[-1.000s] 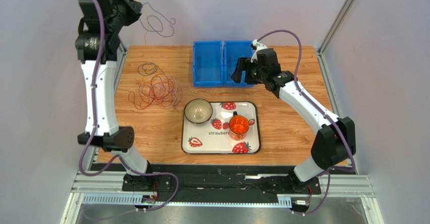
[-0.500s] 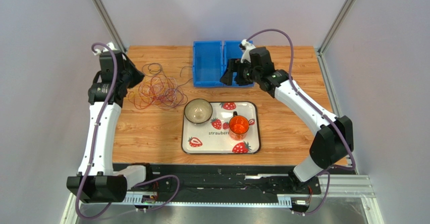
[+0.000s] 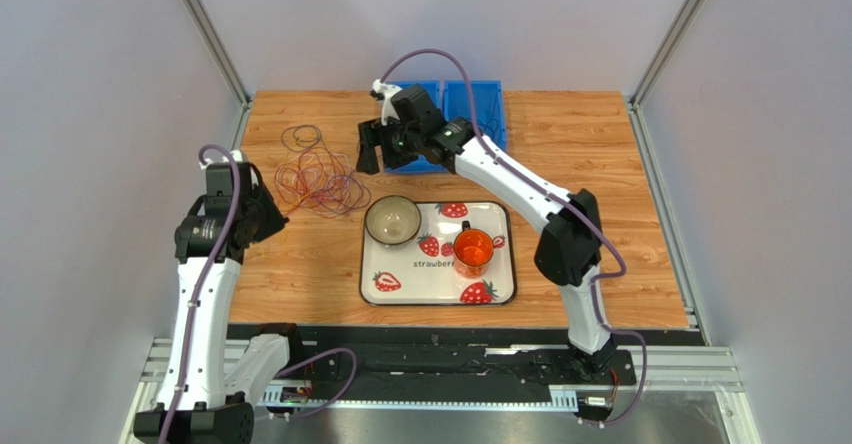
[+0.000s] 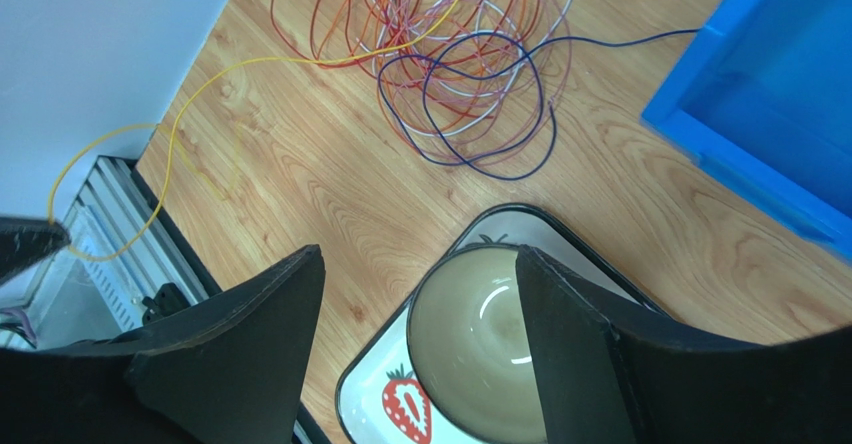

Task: Untangle the cables
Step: Pick up the cable from the cable.

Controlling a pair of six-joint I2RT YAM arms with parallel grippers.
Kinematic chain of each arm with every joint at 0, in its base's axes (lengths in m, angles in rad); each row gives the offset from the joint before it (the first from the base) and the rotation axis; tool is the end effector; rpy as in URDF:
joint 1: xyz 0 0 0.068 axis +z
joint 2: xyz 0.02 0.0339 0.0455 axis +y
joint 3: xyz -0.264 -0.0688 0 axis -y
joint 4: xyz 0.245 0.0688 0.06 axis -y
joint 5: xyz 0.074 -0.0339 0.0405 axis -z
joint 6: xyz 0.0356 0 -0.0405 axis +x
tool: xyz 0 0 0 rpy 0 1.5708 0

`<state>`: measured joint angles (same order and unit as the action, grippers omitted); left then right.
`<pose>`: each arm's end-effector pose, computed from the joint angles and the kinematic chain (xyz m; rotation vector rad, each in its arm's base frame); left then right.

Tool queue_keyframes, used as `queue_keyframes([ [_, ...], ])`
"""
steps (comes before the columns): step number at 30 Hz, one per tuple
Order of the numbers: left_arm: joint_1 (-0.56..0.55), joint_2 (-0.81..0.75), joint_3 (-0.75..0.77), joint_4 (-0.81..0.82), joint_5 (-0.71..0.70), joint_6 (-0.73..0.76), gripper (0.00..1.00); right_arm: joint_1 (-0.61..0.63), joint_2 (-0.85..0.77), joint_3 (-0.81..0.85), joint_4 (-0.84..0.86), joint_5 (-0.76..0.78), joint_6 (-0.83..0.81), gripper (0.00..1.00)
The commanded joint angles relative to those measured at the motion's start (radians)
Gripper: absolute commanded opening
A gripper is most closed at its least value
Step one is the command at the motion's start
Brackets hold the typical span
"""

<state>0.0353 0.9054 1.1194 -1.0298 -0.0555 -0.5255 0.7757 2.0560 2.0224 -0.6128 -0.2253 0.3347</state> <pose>0.1586 0.0076 0.3521 -0.6870 2.2906 -0.1657 0.3348 0.3395 0.3333 -0.6387 2.2484 0.8372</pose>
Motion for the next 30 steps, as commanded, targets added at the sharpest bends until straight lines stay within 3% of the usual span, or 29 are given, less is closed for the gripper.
queue_keyframes([
  [1,0.003,-0.028,-0.046,-0.075,-0.064,0.055,0.00,0.040,0.148,0.200,-0.084,0.009,-0.020,0.74],
  [8,0.003,-0.060,-0.055,-0.072,-0.029,0.067,0.00,0.066,0.348,0.384,-0.084,-0.009,-0.010,0.72],
  [12,0.006,-0.089,-0.084,-0.004,-0.010,0.058,0.00,0.077,0.388,0.388,0.004,-0.009,-0.005,0.72],
  [30,0.021,-0.148,-0.104,0.027,0.028,0.061,0.00,0.108,0.526,0.417,0.222,0.027,0.012,0.62],
])
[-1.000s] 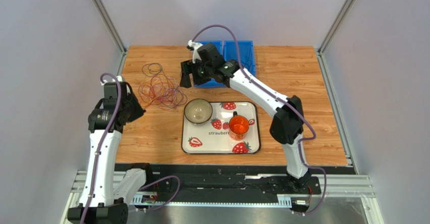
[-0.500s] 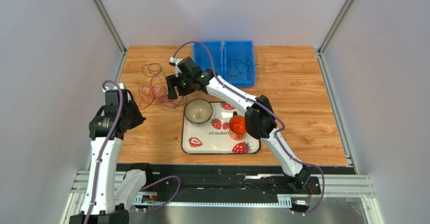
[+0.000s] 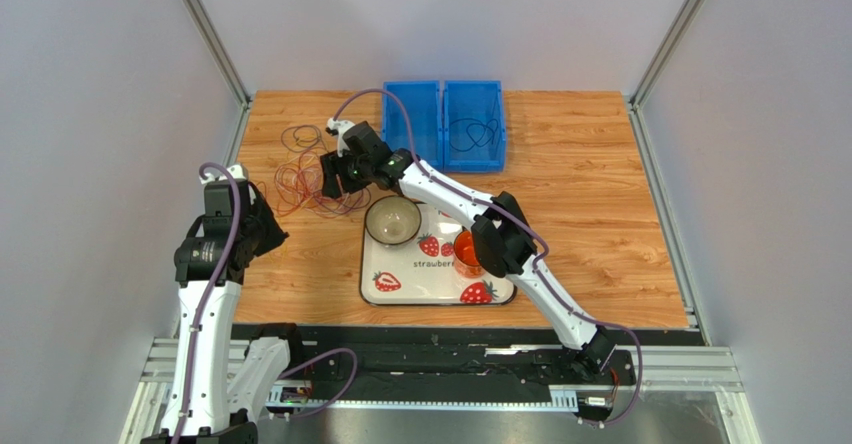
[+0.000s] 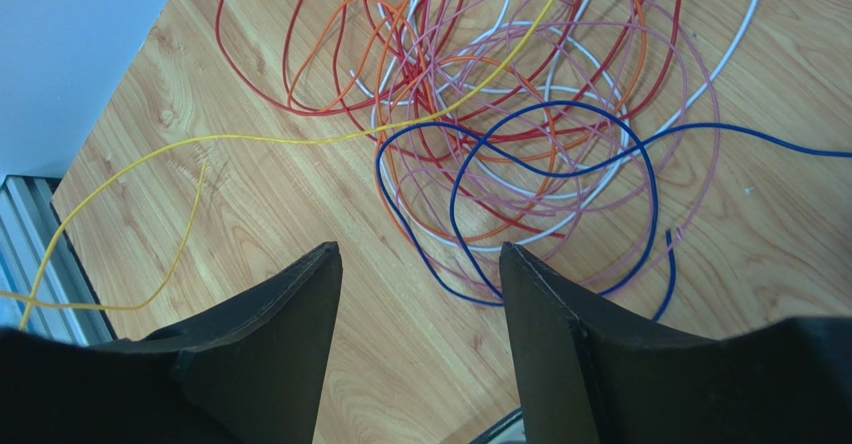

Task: Untangle the cables
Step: Pick up the cable from the cable.

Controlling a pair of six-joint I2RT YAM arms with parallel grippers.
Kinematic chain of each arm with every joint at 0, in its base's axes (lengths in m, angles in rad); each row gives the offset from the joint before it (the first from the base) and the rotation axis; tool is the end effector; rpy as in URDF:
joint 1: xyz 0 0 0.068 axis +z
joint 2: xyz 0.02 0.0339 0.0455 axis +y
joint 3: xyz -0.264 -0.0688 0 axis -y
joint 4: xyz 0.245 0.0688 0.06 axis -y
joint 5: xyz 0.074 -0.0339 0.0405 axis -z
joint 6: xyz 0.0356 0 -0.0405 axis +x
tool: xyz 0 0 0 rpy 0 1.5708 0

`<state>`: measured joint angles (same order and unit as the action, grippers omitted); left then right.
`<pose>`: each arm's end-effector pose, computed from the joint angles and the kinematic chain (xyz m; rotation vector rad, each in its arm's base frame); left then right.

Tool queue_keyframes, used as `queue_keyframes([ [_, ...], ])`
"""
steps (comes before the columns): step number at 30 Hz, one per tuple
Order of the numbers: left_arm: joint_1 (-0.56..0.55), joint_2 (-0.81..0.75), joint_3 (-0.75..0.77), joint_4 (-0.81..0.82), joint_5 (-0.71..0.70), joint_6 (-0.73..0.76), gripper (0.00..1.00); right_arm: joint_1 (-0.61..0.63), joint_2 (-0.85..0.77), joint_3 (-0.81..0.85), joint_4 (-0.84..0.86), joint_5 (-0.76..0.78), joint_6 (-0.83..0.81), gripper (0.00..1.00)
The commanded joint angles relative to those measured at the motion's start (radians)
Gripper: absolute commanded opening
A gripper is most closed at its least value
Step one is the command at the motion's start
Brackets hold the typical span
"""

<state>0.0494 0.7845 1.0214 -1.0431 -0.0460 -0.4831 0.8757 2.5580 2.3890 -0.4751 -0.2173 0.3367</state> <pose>0.1328 0.0082 0.3368 -0.6478 2.2915 -0.1525 0.3649 0.4495 0.2116 -0.7488 2.2302 0.8793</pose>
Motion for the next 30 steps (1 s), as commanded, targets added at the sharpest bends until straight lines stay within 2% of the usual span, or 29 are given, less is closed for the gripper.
queue_keyframes([
  [1,0.009,-0.028,-0.009,0.041,0.018,0.017,0.00,0.008,0.033,0.052,0.093,0.021,0.012,0.61],
  [16,0.007,-0.024,-0.007,0.041,0.023,0.018,0.00,0.016,0.100,0.067,0.133,0.021,0.045,0.51],
  [24,0.007,-0.022,-0.009,0.041,0.020,0.015,0.00,0.019,0.105,0.070,0.139,0.026,0.048,0.36],
  [30,0.007,-0.027,-0.009,0.040,0.018,0.015,0.00,0.019,0.114,0.070,0.148,0.018,0.062,0.35],
])
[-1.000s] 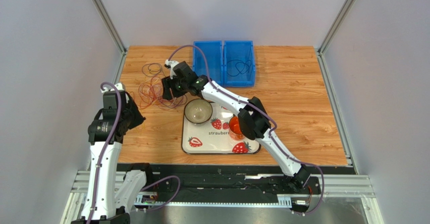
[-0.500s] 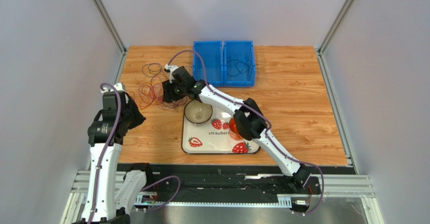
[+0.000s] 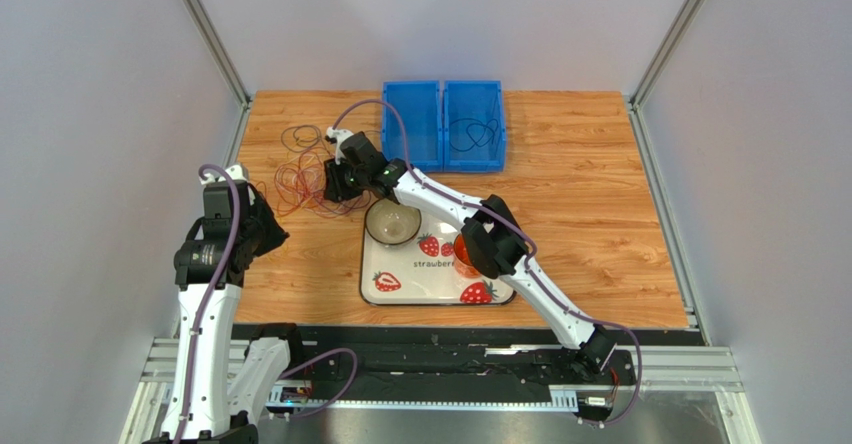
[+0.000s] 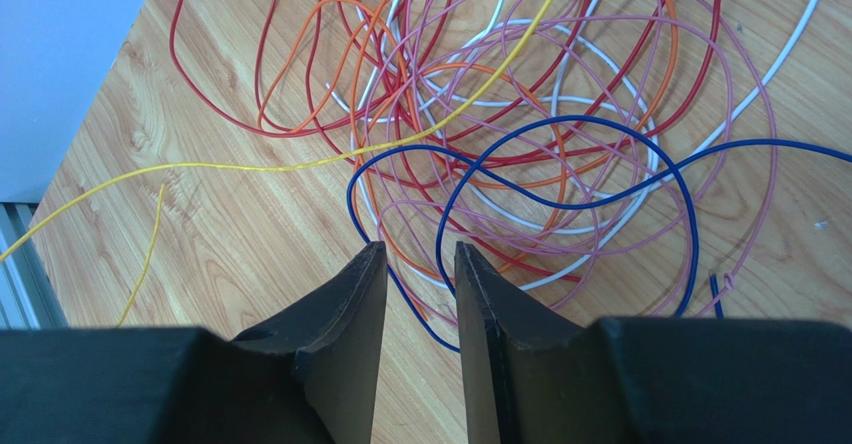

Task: Untangle the cables
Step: Pick up the cable from the cable.

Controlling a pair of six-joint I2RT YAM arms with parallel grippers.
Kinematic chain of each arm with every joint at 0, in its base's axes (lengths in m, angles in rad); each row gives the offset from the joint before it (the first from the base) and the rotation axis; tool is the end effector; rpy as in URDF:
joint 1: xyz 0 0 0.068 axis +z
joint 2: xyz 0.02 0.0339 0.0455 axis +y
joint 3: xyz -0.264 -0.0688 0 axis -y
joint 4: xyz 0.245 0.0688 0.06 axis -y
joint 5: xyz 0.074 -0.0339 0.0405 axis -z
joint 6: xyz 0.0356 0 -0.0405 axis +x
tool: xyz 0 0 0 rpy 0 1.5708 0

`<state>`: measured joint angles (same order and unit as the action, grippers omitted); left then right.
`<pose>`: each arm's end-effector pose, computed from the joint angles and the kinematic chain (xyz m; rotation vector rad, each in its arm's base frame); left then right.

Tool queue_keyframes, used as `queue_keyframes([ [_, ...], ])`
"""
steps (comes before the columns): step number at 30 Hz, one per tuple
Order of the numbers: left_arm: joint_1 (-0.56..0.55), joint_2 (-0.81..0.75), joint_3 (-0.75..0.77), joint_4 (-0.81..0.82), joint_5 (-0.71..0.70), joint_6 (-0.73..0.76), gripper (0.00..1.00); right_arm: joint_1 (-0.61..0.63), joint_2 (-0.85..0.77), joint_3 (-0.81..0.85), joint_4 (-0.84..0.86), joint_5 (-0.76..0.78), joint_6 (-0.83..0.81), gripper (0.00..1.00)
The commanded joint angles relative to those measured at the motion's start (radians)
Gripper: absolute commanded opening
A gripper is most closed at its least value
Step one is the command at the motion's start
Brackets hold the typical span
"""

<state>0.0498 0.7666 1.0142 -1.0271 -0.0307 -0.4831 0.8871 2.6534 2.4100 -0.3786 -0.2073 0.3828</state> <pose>0.1304 0.0076 0.3378 -0.6351 2.2695 -0.1763 0.3694 0.4650 0.1731 -0.7035 2.2307 0.9070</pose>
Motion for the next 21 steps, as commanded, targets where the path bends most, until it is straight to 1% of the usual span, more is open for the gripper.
queue_keyframes([
  [1,0.007,-0.009,-0.002,0.024,0.002,0.015,0.00,0.007,0.022,0.049,0.052,0.006,0.016,0.35],
  [7,0.008,-0.009,-0.002,0.024,0.003,0.015,0.00,0.009,0.030,0.051,0.053,0.009,0.019,0.34],
  [12,0.007,-0.013,-0.003,0.025,0.002,0.015,0.00,0.010,0.036,0.054,0.052,0.013,0.019,0.30],
  [16,0.007,-0.012,-0.002,0.024,0.002,0.015,0.00,0.010,0.036,0.057,0.055,0.013,0.024,0.22],
  [17,0.008,-0.013,-0.003,0.024,0.002,0.015,0.00,0.012,0.036,0.057,0.056,0.013,0.025,0.17],
  [21,0.007,-0.015,-0.003,0.024,0.000,0.014,0.00,0.010,0.043,0.060,0.061,0.008,0.036,0.06],
])
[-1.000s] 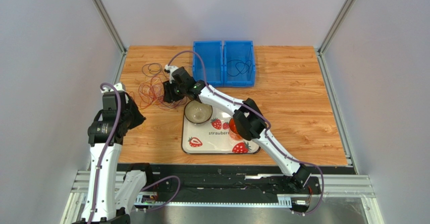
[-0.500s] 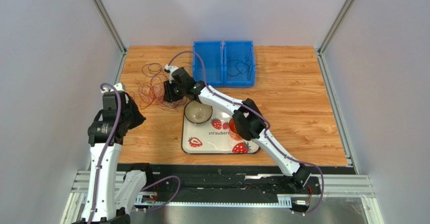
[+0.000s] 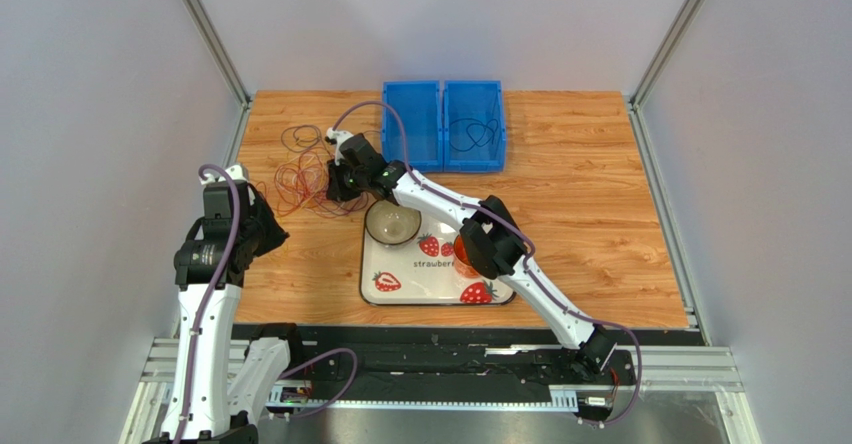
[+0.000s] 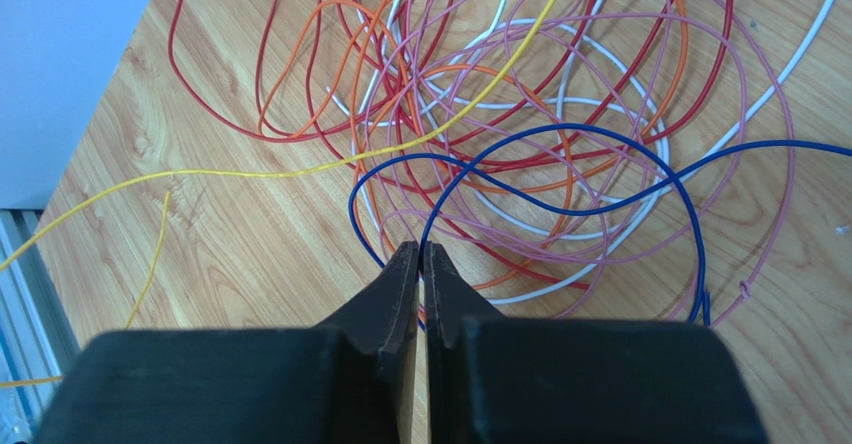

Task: Untangle the cables
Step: Pick up the cable from the cable.

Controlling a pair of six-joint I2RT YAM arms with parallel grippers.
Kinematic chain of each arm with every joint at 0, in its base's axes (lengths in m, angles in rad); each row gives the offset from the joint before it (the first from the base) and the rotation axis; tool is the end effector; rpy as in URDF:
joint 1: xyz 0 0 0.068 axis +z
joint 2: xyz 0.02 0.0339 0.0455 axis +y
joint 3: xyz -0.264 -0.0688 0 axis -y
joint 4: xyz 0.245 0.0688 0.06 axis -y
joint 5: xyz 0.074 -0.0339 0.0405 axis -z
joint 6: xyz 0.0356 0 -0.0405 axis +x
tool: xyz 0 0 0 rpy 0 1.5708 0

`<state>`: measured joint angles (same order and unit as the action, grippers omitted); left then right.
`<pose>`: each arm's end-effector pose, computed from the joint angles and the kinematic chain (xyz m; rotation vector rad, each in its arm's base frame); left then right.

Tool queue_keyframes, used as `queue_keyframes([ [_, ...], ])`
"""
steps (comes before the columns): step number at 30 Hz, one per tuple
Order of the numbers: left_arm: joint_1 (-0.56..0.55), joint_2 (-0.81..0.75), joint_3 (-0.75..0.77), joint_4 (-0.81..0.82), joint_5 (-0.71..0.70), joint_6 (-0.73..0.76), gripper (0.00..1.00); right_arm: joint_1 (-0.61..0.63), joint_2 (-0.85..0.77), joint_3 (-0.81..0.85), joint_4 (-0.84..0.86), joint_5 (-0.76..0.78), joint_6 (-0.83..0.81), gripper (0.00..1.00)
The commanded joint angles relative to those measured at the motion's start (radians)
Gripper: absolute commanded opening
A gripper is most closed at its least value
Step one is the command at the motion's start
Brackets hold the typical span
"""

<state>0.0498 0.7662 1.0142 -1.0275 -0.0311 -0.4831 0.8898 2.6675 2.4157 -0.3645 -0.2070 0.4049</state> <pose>0.1303 0.0076 0.3378 -0.6353 2.2694 -0.1758 0.3695 0.4676 0.1682 -0.6823 2.2363 0.9215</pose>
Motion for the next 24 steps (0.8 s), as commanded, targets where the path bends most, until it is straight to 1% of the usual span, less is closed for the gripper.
queue_keyframes([
  [1,0.007,-0.015,-0.002,0.026,0.000,0.014,0.00,0.008,0.031,0.054,0.047,0.006,0.015,0.03],
  [2,0.008,-0.018,-0.002,0.026,0.000,0.014,0.00,0.008,0.029,0.056,0.047,0.006,0.018,0.00],
  [7,0.008,-0.022,-0.002,0.024,-0.001,0.014,0.00,0.006,0.019,0.054,0.052,-0.006,0.026,0.00],
  [10,0.007,-0.024,-0.002,0.024,-0.003,0.012,0.00,0.009,-0.024,0.031,0.061,-0.022,0.028,0.00],
  [15,0.008,-0.028,-0.002,0.024,-0.004,0.012,0.00,0.008,-0.155,-0.033,0.084,-0.025,0.005,0.00],
  [21,0.007,-0.031,-0.003,0.024,-0.006,0.011,0.00,0.005,-0.302,-0.073,0.084,-0.017,-0.032,0.00],
  [24,0.007,-0.033,-0.002,0.024,-0.006,0.011,0.00,0.003,-0.348,-0.079,0.082,-0.017,-0.051,0.00],
])
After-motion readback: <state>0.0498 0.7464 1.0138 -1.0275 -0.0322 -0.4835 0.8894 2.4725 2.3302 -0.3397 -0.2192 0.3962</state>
